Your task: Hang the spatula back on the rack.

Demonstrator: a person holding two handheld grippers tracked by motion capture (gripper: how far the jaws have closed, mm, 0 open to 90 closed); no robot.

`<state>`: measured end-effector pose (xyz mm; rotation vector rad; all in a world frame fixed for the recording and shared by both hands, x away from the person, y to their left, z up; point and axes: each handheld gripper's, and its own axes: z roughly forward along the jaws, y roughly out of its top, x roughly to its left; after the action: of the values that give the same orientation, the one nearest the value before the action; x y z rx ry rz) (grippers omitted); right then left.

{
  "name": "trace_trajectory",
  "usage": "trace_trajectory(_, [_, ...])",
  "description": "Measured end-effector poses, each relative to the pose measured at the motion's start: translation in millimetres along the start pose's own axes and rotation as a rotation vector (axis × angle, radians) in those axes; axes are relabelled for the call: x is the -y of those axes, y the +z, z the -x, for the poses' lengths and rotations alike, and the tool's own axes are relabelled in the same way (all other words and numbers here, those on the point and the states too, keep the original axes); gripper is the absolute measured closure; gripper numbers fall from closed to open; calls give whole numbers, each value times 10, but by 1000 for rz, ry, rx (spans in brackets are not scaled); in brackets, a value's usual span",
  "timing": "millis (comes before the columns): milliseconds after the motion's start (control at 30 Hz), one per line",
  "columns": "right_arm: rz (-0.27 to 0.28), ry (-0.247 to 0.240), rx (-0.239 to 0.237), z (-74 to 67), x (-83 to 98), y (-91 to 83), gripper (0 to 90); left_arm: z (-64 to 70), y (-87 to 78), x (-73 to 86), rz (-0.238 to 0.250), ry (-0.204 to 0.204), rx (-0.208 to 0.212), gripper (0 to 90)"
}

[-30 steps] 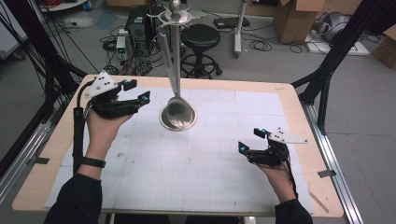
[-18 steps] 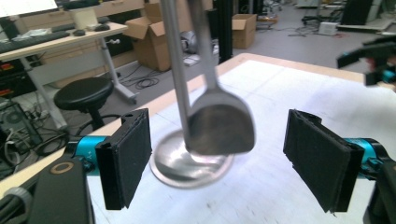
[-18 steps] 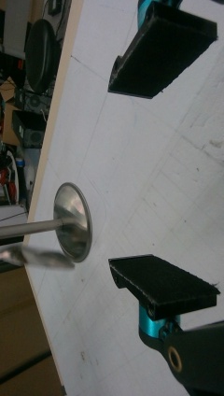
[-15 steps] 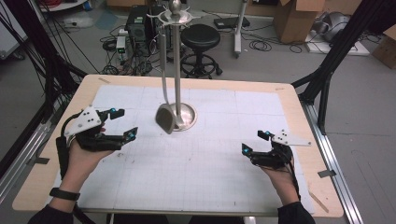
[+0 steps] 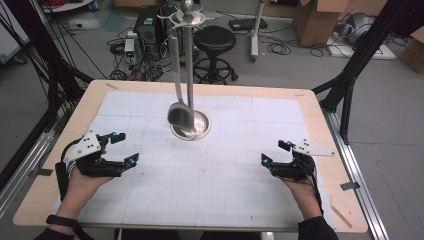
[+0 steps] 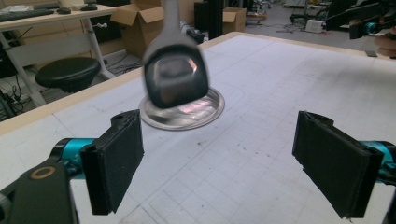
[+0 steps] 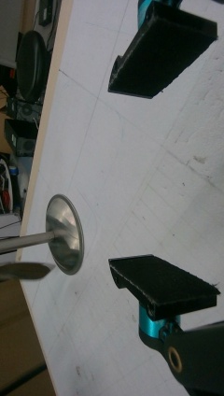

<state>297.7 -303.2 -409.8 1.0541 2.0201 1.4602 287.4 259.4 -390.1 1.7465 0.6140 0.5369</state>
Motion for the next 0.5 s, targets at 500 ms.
trace_trajectory(500, [1,9,10,50,22,-11,127,-26,1,42,-9,-20,-13,169])
